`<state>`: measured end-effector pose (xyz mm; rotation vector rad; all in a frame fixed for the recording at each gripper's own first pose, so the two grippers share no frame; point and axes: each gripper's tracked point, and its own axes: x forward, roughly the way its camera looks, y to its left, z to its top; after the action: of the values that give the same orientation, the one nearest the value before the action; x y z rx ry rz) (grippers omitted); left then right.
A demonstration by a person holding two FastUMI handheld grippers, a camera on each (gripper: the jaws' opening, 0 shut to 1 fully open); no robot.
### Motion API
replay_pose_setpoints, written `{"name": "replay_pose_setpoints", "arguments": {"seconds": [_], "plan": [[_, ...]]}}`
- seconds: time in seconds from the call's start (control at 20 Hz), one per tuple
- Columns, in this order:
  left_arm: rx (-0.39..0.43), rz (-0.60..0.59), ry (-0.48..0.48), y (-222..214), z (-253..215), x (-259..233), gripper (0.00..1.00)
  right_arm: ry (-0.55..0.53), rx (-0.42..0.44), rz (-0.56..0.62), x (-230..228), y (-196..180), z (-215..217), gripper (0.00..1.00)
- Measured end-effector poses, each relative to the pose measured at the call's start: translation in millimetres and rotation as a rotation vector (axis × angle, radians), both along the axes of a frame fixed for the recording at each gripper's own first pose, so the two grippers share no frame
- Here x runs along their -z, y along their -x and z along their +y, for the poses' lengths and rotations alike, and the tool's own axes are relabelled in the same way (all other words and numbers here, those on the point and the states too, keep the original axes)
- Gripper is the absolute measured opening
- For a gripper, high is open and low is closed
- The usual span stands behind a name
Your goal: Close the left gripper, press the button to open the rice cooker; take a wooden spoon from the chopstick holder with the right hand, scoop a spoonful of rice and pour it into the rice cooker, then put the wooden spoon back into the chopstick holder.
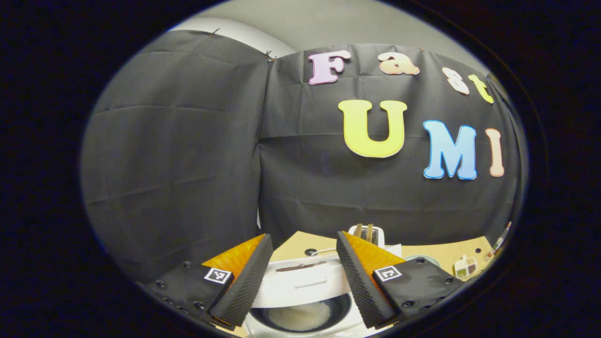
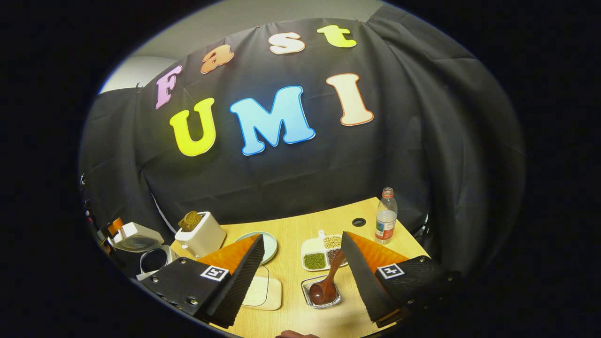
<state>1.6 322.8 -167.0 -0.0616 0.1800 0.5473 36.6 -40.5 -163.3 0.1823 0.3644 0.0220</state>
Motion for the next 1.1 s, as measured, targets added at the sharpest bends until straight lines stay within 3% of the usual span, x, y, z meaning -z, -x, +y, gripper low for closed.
{"name": "replay_pose_setpoints", "arguments": {"seconds": [0.1, 0.15, 0.2, 0.25, 0.35, 0.4, 0.5, 0.65, 0.85, 0.9, 1.05, 1.1], "plan": [[-0.015, 0.012, 0.006, 10, -6, 14, 0.95, 0.006, -0.008, 0.004, 2, 3, 1, 0.99], [-0.02, 0.019, 0.007, 12, -9, 20, 0.99, -0.001, -0.021, 0.007, 2, 4, 4, 0.99], [-0.024, 0.024, 0.014, 15, -12, 25, 0.92, -0.006, -0.033, 0.005, 1, 6, 8, 0.99], [-0.025, 0.029, 0.022, 19, -17, 31, 0.92, 0.0, -0.036, -0.001, -2, 8, 8, 0.99], [-0.021, 0.042, 0.028, 25, -22, 42, 0.99, 0.021, -0.047, -0.01, -4, 8, 10, 0.99], [-0.02, 0.049, 0.034, 27, -26, 47, 0.92, 0.025, -0.054, -0.012, -6, 8, 12, 0.99], [-0.021, 0.064, 0.05, 30, -29, 58, 0.92, 0.033, -0.065, -0.016, -7, 10, 16, 0.99], [-0.022, 0.081, 0.063, 29, -36, 69, 1.0, 0.039, -0.071, -0.013, -5, 12, 19, 0.99], [-0.031, 0.105, 0.073, 38, -39, 81, 0.92, 0.039, -0.061, -0.013, -5, 14, 19, 0.99], [-0.028, 0.112, 0.073, 39, -41, 84, 1.0, 0.04, -0.058, -0.012, -5, 14, 18, 0.99], [-0.019, 0.142, 0.078, 43, -45, 94, 0.96, 0.038, -0.059, -0.004, 0, 13, 18, 0.99], [-0.017, 0.155, 0.086, 44, -46, 98, 1.0, 0.043, -0.056, -0.002, 0, 12, 17, 0.99]]}}
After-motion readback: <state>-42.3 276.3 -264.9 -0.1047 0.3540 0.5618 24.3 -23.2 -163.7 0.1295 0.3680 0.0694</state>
